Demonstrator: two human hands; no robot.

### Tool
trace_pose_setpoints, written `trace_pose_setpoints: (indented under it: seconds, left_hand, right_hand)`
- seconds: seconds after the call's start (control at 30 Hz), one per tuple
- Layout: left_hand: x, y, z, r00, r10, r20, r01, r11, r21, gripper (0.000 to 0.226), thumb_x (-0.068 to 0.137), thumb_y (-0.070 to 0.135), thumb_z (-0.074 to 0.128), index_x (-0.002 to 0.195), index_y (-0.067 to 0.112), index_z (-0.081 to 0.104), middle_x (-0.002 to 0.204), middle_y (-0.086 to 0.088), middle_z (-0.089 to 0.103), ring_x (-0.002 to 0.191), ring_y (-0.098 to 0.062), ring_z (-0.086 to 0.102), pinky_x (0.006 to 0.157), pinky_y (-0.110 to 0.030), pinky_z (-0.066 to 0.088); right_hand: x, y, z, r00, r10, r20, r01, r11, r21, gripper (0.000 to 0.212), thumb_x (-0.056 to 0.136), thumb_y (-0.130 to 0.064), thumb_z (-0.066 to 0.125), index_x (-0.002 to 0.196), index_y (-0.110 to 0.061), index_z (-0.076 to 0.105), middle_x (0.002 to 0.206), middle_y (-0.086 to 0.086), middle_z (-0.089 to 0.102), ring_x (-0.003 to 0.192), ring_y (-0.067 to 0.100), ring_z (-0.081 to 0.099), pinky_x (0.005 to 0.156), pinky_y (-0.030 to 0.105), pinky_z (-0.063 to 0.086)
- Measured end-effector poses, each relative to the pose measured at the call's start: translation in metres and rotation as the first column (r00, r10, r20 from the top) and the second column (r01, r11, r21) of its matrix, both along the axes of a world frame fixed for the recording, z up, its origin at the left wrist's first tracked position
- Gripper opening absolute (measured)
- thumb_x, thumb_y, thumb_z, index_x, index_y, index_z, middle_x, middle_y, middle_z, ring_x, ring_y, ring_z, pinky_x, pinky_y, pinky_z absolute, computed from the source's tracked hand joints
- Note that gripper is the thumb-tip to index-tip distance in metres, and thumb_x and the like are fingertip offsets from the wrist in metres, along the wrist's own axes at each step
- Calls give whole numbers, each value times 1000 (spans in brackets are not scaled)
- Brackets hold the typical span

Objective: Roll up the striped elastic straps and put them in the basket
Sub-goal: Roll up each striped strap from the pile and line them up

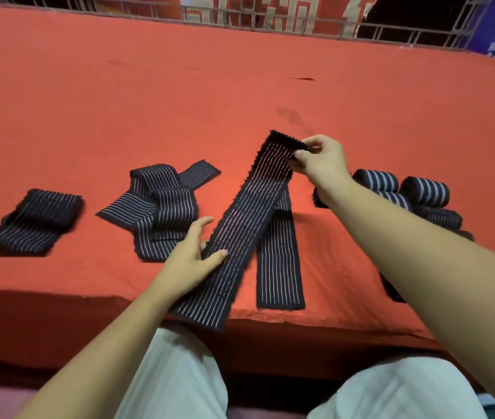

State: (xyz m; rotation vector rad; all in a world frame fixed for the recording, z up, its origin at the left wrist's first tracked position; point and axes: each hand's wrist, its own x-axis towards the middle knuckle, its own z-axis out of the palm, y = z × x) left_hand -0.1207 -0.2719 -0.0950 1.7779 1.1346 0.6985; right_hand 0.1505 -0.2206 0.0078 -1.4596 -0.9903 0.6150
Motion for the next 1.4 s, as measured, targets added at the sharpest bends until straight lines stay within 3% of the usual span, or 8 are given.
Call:
trace_pose_setpoints:
  seconds: [0.43,0.63,0.77,0.9,0.97,1.07,1.23,1.4]
  left_hand:
    - [3,13,-24,989,-23,143,21,1000,19,52,83,36,77,127,44,50,109,2,70,103,-11,70,97,-42,54]
    - [8,15,-25,999,28,-20,-24,984,177,39,86,22,75,118,29,54,79,7,57,66,-6,58,73,-28,48]
    - [6,18,-29,1000,9,-15,-7,989,145,37,87,22,73,115,35,51,85,1,61,69,-21,61,76,-41,51]
    - [6,20,-31,1000,13,2,-13,990,138,37,85,33,70,116,38,50,96,1,61,74,-26,64,79,-47,54]
    - [6,20,-32,1000,22,8,-23,990,141,38,84,34,71,116,39,50,96,1,60,75,-26,64,80,-50,54]
    - [6,19,-30,999,40,-10,-38,984,173,38,85,29,74,115,37,51,95,2,59,74,-21,63,80,-47,53]
    - [6,18,-28,999,32,-11,-30,983,182,39,84,33,75,115,36,51,97,1,61,72,-15,64,80,-42,55]
    - [6,11,-23,995,45,-91,-21,968,249,48,79,33,82,117,29,54,88,13,53,63,2,50,67,-17,42]
  right_hand:
    - [-7,102,-54,993,47,111,-25,981,-192,16,97,-1,59,92,-16,53,84,4,60,67,23,67,71,41,56]
    - [-10,139,-84,995,27,98,9,935,-354,22,96,-4,61,112,-10,47,101,13,64,58,20,66,55,31,54]
    - [-8,148,-93,996,2,84,27,939,-342,14,95,-5,64,98,-9,51,93,17,67,61,20,68,56,29,55]
    - [-9,140,-94,990,68,128,-21,942,-335,26,94,-5,64,117,-4,52,105,21,67,80,24,71,85,41,58]
    - [-14,123,-89,887,167,430,6,927,-374,62,93,-13,65,146,-6,36,135,21,50,110,31,63,105,40,45]
    - [-33,84,-84,666,335,666,-83,921,-380,60,94,-16,60,149,-14,37,157,15,22,129,33,49,110,35,35]
    - [-54,25,-90,506,460,730,-206,886,-416,39,98,-32,56,134,-17,57,136,7,54,127,25,52,109,42,40]
    - [-66,-25,-119,352,560,750,-196,828,-525,56,104,-51,33,155,-30,29,167,0,13,154,14,7,126,44,2]
